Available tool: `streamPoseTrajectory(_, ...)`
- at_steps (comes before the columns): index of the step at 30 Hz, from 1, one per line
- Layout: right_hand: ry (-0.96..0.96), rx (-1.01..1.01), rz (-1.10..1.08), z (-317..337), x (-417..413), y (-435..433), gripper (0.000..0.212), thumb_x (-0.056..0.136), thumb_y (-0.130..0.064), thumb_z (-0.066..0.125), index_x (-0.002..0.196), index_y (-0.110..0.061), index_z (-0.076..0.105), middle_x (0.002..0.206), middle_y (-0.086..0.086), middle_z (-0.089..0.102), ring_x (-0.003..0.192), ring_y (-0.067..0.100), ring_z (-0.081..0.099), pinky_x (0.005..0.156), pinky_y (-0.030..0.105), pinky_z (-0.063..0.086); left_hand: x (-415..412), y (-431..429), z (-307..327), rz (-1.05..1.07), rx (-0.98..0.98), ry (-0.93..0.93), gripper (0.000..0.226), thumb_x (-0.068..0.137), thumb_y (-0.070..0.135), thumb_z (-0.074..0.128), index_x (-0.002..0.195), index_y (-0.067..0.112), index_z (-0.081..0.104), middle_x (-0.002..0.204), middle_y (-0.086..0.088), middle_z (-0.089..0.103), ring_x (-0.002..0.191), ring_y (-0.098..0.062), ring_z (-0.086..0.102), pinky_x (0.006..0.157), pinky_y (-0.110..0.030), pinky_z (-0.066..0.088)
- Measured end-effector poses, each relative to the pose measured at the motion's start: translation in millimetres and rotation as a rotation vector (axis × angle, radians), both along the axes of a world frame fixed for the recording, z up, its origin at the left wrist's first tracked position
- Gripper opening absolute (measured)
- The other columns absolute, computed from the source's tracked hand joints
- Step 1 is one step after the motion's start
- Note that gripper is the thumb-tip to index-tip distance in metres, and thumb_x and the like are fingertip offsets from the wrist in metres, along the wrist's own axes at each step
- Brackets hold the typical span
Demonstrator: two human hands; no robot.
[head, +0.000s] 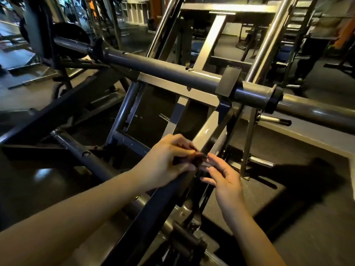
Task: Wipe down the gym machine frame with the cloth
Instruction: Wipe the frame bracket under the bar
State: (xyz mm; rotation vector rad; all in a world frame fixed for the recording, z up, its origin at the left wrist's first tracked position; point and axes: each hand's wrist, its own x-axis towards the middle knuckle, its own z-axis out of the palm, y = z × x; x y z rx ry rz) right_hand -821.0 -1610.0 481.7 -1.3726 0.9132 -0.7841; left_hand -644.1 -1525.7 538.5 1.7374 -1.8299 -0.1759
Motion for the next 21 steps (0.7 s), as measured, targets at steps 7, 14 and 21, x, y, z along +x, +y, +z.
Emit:
streamPoseTrajectory(7,-0.012,0.007,-0.022,0.1,1.9,-1.3,0.042,0.106,-0.01,0.047,0.144,-0.026,0.054,0.128,-0.008,0.063,0.112,0.007,0.067,0.091,0.037,0.061,-5.6,-4.2,-4.5,0.055,-0.014,0.062,0.035,0.089,0.036,0.073,0.123,0.031,0.07,0.127,0.022,0.049,0.124,-0.002,0.048,0.105,-0.033,0.049)
streamPoseTrajectory(14,-0.005,-0.008,-0.011,-5.0,3.2,-1.6,0.041,0.106,-0.012,0.048,0.141,-0.032,0.056,0.129,-0.013,0.061,0.115,0.006,0.064,0.091,0.033,0.06,3.4,22.5,-2.5,0.012,0.054,-0.003,0.034,0.089,0.043,0.069,0.122,0.035,0.07,0.128,0.025,0.047,0.125,0.0,0.047,0.104,-0.031,0.049)
streamPoseTrajectory(21,-0.005,-0.008,-0.001,2.1,0.6,-12.2,0.041,0.105,-0.012,0.05,0.143,-0.028,0.052,0.123,-0.01,0.066,0.108,0.004,0.068,0.093,0.039,0.06,-6.8,-47.3,3.0,0.106,-0.036,0.076,0.032,0.089,0.035,0.075,0.121,0.03,0.071,0.122,0.016,0.052,0.117,-0.004,0.049,0.1,-0.034,0.05)
